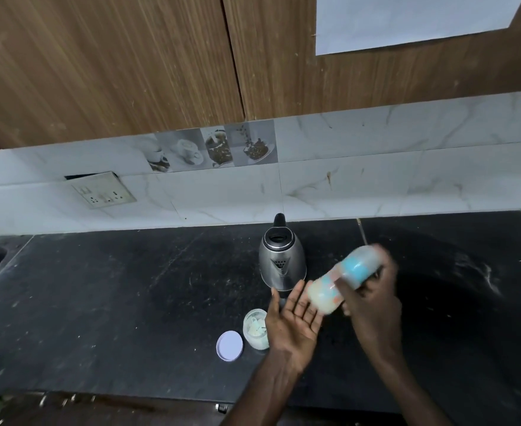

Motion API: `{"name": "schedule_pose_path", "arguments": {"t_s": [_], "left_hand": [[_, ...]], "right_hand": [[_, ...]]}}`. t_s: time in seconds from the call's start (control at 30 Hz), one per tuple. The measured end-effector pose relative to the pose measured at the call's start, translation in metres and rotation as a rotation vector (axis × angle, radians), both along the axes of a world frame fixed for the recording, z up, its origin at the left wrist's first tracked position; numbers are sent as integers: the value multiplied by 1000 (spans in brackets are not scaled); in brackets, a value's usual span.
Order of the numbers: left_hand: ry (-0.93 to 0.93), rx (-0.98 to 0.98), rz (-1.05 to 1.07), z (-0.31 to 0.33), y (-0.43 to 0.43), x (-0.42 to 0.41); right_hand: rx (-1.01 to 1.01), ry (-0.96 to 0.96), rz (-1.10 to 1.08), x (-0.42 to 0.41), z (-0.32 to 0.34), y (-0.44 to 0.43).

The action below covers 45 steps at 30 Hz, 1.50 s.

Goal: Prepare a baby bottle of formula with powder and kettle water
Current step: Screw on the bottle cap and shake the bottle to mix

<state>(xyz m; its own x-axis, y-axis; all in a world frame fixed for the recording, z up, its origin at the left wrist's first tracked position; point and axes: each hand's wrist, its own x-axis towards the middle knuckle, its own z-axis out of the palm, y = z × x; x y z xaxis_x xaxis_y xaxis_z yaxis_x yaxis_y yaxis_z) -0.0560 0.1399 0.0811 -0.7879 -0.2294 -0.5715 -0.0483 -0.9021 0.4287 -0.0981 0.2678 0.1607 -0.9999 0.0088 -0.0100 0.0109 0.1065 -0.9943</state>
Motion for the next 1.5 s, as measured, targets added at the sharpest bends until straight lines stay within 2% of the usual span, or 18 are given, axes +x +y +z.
{"name": "schedule_pose_path", "arguments": {"t_s": [0.07,0.1,0.23,0.33,0.4,0.53,0.57,0.7,0.73,0.8,0.87,1.0,1.03,1.1,1.17,1.3,1.43,1.5], "left_hand": [[2,-3,1,-1,-1,-1],[-2,10,7,-2,-1,-1],[13,78,9,-4,4,-5],[5,20,-6,-4,3,-5],[12,37,4,-3,3,-6],[32,99,14,-4,4,-7],[32,86,8,-3,2,-7],[2,23,21,-3,-8,-5],[1,36,34,-4,-8,-4],[11,66,37,-5,-7,-5],[5,56,27,-6,-5,-5],[-25,13,20,-4,-4,-4],[-34,21,31,-4,-3,-4],[-31,54,35,-3,1,-4],[-22,58,27,-1,3,-5],[-46,18,19,1,3,-6],[-42,23,4,2,8,-6],[-54,10,11,1,7,-6]], "right_hand": [[-131,-16,-182,-3,1,0],[-109,-16,-180,0,-1,-3],[42,-25,175,12,-12,-3],[-79,-20,-114,-1,-3,3],[-112,-31,-203,0,-3,-1],[44,-57,182,14,-14,-3],[12,-39,158,12,-12,0],[-198,-30,-223,0,-6,-1],[-134,-50,-192,3,-8,-4],[13,-92,46,10,-13,-6],[23,-59,121,8,-14,-1],[-185,-52,-228,-6,-8,-1],[-116,-61,-191,-4,-8,-6],[51,-73,64,3,-17,-9],[70,-63,177,4,-18,-5],[-99,-79,-150,-7,-13,-7],[-3,-87,121,-5,-12,-10],[-46,-59,-14,-12,-3,-8]]}}
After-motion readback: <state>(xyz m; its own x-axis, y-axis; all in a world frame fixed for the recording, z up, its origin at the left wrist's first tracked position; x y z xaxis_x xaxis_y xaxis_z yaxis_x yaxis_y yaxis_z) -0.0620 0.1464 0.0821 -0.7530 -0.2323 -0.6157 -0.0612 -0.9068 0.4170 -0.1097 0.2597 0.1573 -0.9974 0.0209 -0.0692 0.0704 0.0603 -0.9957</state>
